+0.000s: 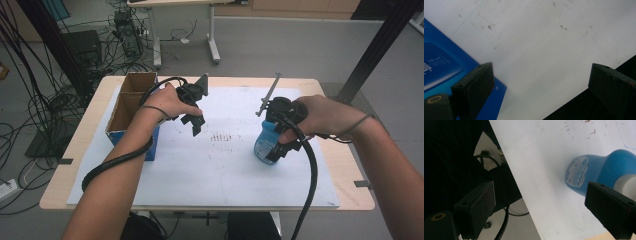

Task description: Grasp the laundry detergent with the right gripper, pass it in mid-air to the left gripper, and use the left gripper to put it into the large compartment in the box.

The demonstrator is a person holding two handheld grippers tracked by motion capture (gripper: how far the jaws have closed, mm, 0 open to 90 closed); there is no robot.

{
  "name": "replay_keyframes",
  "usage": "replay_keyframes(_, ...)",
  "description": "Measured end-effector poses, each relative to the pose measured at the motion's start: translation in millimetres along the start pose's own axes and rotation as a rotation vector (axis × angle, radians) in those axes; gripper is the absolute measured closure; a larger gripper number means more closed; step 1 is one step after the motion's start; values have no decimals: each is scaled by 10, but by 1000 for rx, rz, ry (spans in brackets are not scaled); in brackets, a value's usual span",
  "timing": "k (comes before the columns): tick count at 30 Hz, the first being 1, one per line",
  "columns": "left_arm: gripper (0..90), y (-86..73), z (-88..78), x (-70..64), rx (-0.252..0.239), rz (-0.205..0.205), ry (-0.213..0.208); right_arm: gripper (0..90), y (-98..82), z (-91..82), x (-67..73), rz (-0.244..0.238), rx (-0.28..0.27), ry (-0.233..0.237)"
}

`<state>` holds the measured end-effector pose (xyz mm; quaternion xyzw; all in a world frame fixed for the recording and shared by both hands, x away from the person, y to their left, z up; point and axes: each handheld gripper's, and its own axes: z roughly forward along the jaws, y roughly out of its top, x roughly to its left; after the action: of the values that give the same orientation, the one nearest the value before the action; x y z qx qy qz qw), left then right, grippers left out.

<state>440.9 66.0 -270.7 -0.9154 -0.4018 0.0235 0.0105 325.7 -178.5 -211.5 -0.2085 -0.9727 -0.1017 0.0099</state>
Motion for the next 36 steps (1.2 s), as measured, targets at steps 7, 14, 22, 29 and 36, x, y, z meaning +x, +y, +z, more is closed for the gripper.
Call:
replay_keyframes(7,71,-1,11,-15,-9,-1,-3,92,-121,33,-36,29,-3,2)
replay_keyframes(14,72,-24,0,-4,-25,-12,-4,92,-267,58,-98,54,-12,4)
replay_keyframes(22,72,-37,9,-2,-31,-14,6,92,-409,97,-165,77,-16,-1)
replay_keyframes(29,72,-40,61,-44,-32,-5,2,92,-501,167,-210,92,-5,-1)
replay_keyframes(36,71,-70,90,-61,-43,-4,-14,91,-574,197,-228,108,-6,-5)
